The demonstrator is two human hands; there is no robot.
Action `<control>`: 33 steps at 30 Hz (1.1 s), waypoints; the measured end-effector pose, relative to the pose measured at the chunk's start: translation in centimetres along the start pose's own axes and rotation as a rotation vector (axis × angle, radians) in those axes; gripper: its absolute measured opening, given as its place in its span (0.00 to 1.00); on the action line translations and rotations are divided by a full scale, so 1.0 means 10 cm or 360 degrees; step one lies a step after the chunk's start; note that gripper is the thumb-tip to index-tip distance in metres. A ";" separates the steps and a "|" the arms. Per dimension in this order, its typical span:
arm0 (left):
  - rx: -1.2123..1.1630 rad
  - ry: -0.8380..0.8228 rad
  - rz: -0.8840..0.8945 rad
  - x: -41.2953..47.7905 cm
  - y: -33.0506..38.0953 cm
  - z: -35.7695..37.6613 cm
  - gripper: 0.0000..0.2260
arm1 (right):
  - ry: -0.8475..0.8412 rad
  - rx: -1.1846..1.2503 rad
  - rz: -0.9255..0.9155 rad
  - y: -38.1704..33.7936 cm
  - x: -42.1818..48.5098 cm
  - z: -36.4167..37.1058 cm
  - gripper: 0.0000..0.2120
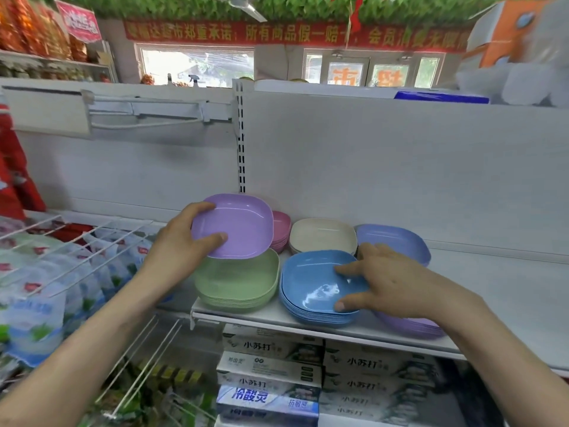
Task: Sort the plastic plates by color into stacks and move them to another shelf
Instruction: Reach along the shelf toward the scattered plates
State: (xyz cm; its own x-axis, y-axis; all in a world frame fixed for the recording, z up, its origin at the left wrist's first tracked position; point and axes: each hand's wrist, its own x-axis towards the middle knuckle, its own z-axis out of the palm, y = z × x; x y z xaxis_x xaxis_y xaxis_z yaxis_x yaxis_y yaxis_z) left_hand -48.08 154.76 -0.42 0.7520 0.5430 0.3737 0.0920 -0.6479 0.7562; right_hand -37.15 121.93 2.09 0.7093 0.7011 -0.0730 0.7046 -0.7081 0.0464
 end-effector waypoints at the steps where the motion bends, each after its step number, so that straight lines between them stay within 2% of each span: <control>1: -0.0007 0.0002 -0.0010 0.01 0.00 0.00 0.25 | -0.0016 -0.0041 -0.0003 0.00 0.02 0.00 0.34; 9: -0.0005 -0.0021 -0.0016 0.06 -0.02 -0.07 0.25 | 0.0006 -0.0120 0.0031 -0.04 0.04 0.04 0.37; 13: -0.0101 -0.0078 0.0019 0.06 0.05 -0.05 0.25 | 0.0131 0.0123 0.0086 -0.03 -0.05 0.05 0.36; 18: -0.0156 -0.0253 0.0086 0.00 0.20 0.14 0.25 | 0.0547 0.0627 0.0267 0.13 -0.26 0.13 0.25; 21: -0.0178 -0.0352 0.0148 -0.07 0.39 0.35 0.25 | 0.0895 0.0853 0.0459 0.22 -0.46 0.24 0.12; 23: -0.0198 -0.0403 0.0178 -0.15 0.55 0.52 0.25 | 0.1028 0.1051 0.0517 0.32 -0.62 0.28 0.06; 27: -0.0128 -0.0475 0.0261 -0.33 0.93 0.89 0.26 | 0.1207 0.1342 0.0554 0.60 -0.90 0.26 0.06; 33: 0.0066 -0.0626 0.0257 -0.54 1.41 1.41 0.33 | 0.1257 0.1374 0.0521 1.13 -1.30 0.33 0.05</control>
State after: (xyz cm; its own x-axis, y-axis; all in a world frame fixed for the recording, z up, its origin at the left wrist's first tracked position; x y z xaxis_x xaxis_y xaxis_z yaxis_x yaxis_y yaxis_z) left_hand -41.61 135.16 0.65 0.9499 0.1929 0.2458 -0.0269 -0.7331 0.6796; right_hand -38.46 104.50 0.30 0.8798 0.1238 0.4588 0.4588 -0.4733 -0.7520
